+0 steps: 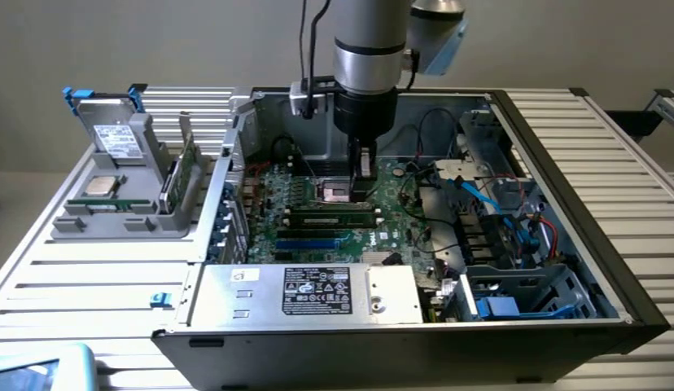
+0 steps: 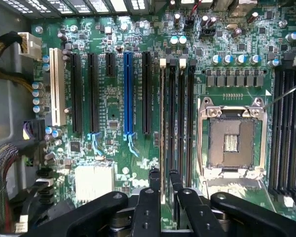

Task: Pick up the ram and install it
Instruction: 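Insert the ram into the slot, then press down the ram until it locks into place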

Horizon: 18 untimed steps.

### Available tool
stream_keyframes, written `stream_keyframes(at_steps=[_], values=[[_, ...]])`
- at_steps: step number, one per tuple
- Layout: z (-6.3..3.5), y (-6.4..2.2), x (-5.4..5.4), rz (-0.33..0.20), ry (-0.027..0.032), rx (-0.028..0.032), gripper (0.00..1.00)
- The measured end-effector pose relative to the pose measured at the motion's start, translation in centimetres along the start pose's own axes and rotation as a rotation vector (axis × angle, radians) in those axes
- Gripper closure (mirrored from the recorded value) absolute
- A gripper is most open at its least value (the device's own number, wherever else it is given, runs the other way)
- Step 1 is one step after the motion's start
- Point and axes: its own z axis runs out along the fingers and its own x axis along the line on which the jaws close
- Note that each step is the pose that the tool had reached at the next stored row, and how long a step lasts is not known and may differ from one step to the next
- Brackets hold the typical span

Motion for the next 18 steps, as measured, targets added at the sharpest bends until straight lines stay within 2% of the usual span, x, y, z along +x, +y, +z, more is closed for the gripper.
stream_keyframes(at_steps=[2, 13, 14, 15, 18], values=[[-0.13, -0.14, 0.01, 0.000, -0.0004, -0.0057, 0.78], [-0.14, -0.15, 0.01, 0.000, -0.0001, -0.0058, 0.78], [-0.14, -0.15, 0.01, 0.000, -0.0001, -0.0059, 0.81], [-0.14, -0.14, 0.01, 0.000, -0.0001, -0.0059, 0.87], [-0.14, -0.15, 0.01, 0.000, -0.0001, -0.0058, 0.89]])
